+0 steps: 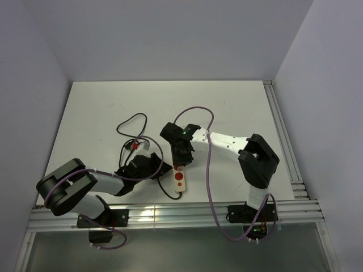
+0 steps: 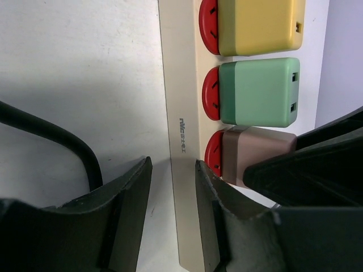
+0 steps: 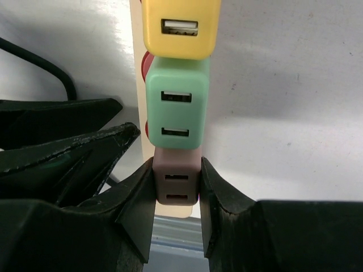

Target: Insert the plug

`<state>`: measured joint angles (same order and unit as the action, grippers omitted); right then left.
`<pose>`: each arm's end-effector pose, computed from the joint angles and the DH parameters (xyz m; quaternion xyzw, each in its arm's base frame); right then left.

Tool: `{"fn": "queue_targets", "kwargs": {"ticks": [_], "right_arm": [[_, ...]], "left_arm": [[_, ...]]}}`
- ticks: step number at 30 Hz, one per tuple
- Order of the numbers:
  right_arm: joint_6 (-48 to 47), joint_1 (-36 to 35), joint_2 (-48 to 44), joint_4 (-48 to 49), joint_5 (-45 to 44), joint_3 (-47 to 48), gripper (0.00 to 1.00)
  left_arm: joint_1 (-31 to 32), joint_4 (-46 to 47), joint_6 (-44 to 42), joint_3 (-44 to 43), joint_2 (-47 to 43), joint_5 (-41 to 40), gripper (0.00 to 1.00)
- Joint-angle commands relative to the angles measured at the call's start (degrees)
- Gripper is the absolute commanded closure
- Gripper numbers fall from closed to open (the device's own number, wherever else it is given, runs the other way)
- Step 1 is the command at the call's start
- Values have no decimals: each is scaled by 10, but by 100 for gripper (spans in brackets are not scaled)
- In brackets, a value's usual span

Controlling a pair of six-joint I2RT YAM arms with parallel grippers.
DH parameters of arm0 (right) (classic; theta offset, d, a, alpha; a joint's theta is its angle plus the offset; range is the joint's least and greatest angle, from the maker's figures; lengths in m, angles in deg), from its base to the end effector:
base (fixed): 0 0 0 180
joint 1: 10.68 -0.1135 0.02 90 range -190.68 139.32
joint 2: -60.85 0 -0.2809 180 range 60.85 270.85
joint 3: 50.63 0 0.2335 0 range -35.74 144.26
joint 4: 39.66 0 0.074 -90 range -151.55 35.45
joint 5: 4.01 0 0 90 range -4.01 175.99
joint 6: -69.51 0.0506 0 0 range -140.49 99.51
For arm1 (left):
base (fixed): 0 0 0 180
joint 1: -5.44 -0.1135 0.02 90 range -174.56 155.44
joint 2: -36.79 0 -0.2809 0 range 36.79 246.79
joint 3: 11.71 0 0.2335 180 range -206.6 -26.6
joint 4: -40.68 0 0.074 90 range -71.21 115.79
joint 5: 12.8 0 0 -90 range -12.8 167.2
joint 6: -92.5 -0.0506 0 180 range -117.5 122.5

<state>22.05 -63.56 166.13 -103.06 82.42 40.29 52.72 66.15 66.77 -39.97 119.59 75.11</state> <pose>0.2117 0.2745 0.2049 -0.0862 0.9901 0.0580 0.0946 0.1568 -0.1671 0.1415 -0.1365 0.8510 -0.4103 0.2981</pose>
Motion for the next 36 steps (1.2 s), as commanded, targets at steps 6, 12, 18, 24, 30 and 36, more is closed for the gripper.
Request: {"fn": "queue_targets", "kwargs": {"ticks": [6,12,18,24,30,36], "right_arm": [[37,-42,149,147,-70,-79,100],[36,-43,154,163,-77,-71,100],[26,-42,83,154,-93,-49,89],[11,-42,49,137,-103,-25,70],[-4,-41,24,145,-102,-19,50],[-7,-42,-33,158,-110,-32,30]], "left_arm": [[7,-60,-12,14,-28,24,55],[7,-107,-22,15,-76,-4,55],[7,-170,-34,4,-134,-13,47],[6,-248,-37,-3,-223,-41,42],[6,-314,-27,-7,-298,-57,41],[6,-374,-28,-9,-366,-77,40]]}}
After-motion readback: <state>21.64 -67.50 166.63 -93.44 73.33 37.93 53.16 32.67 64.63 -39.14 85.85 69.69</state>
